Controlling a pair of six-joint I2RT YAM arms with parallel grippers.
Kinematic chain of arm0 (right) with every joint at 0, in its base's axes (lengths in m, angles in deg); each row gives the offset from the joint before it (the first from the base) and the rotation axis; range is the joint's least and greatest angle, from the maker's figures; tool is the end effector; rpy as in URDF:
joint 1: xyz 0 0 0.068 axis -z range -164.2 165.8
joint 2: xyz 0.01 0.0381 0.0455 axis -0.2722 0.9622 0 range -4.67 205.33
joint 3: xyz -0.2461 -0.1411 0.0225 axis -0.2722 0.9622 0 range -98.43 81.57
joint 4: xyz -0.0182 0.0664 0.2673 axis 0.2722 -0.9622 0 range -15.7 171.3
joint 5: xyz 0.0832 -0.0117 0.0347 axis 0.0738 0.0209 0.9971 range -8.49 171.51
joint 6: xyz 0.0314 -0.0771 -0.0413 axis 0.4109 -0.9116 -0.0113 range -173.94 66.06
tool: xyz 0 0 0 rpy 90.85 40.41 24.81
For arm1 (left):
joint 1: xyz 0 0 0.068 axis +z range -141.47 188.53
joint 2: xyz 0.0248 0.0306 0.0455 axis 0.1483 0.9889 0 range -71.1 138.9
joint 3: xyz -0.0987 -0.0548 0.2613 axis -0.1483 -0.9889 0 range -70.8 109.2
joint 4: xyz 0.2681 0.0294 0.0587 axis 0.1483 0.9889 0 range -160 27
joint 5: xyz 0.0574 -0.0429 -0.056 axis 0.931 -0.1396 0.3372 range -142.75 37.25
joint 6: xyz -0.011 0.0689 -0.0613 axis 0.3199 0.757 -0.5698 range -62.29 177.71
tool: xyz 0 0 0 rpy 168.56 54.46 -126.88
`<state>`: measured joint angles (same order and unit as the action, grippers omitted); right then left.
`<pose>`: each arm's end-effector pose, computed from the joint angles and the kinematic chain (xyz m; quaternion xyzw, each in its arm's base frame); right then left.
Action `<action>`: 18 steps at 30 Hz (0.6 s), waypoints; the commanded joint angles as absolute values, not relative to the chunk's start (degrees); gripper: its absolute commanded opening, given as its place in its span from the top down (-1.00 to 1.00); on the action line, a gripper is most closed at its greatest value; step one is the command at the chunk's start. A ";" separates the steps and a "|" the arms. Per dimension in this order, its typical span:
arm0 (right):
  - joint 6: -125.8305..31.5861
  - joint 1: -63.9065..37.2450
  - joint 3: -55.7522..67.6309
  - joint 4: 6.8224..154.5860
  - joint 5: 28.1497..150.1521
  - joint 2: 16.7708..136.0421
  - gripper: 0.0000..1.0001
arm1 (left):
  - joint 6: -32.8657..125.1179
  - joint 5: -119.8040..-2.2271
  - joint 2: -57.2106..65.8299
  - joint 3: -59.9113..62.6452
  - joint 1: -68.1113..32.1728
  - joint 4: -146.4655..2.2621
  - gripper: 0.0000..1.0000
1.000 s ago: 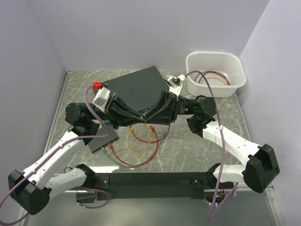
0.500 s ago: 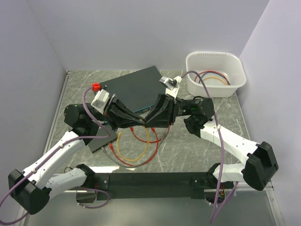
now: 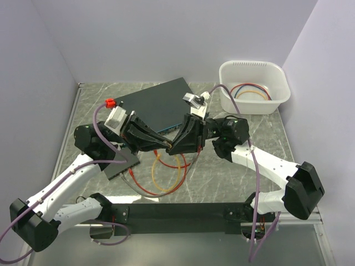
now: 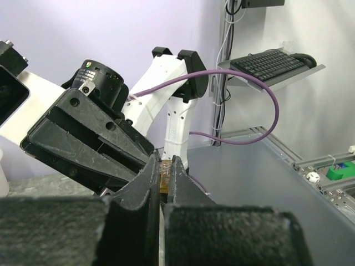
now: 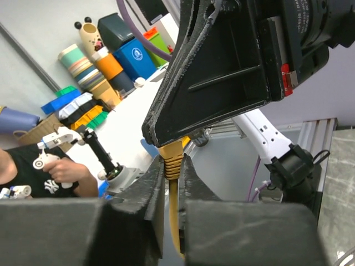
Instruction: Insert the plug into the switch port
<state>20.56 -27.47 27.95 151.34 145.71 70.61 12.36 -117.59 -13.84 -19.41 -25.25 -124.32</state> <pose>0.1576 0.2519 0.4228 -0.3974 0.4236 0.7755 0.2476 0.1312 -0.1787 0.4609 0.4685 0.3483 -0.6493 0.4874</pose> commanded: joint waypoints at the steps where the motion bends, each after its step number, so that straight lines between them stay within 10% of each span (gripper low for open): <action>1: 23.58 -27.97 26.47 158.11 145.76 69.95 0.98 | 12.79 -118.41 -14.06 -17.28 -25.39 -125.99 0.99; 5: 19.12 -27.89 26.38 149.28 144.53 68.11 1.00 | 20.33 -113.86 -15.11 -15.88 -25.40 -111.44 0.68; 9: -8.71 -28.15 23.75 115.39 137.08 62.49 1.00 | 27.81 -98.25 -15.73 -12.10 -25.31 -94.29 -0.37; 18: -30.64 -31.22 18.82 77.44 103.95 56.59 1.00 | 26.69 -79.39 -10.46 -6.30 -25.31 -79.68 -0.38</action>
